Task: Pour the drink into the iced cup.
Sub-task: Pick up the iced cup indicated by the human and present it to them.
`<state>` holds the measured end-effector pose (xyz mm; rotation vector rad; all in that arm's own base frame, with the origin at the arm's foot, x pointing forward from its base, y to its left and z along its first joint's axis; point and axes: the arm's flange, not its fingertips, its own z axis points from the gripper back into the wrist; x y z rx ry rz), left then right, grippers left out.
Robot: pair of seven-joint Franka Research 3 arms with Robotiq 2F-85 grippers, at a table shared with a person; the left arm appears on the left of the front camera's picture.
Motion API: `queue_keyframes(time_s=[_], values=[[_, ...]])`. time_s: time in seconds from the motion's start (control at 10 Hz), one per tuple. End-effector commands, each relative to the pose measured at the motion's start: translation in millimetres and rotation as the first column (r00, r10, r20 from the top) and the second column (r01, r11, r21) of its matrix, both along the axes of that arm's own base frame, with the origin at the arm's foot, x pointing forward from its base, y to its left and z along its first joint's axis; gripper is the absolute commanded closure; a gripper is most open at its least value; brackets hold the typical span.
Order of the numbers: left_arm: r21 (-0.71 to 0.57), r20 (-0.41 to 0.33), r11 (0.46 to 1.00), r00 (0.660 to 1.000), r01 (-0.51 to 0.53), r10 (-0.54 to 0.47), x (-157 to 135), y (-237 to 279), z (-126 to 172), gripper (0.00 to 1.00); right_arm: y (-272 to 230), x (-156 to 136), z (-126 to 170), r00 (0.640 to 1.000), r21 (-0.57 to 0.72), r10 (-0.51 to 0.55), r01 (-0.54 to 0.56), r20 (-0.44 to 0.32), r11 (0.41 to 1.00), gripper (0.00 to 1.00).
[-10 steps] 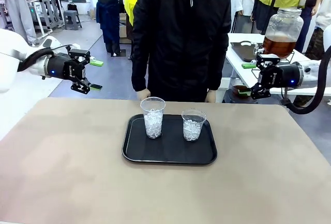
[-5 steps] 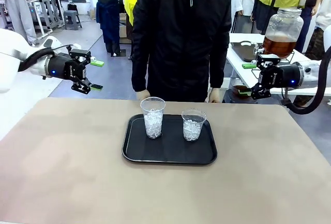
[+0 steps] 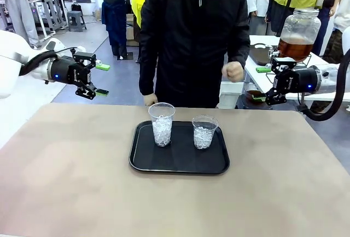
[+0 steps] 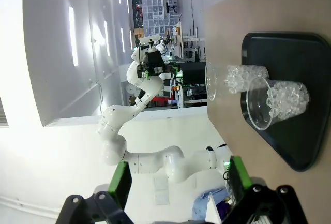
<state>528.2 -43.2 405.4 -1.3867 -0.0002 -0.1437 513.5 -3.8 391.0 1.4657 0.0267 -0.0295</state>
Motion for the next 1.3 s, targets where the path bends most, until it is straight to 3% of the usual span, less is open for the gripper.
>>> queue_keyframes(time_s=[0.0,1.2], values=[[0.003,0.01,1.0,1.0,-0.004,0.004,-3.6,0.5,2.2,0.0,-0.4,-0.7,0.7,1.0,0.0,-0.004,0.004,0.001,1.0,0.0],[0.003,0.01,1.0,1.0,-0.004,0.004,-3.6,0.5,2.2,0.0,-0.4,-0.7,0.7,1.0,0.0,-0.004,0.004,0.001,1.0,0.0]])
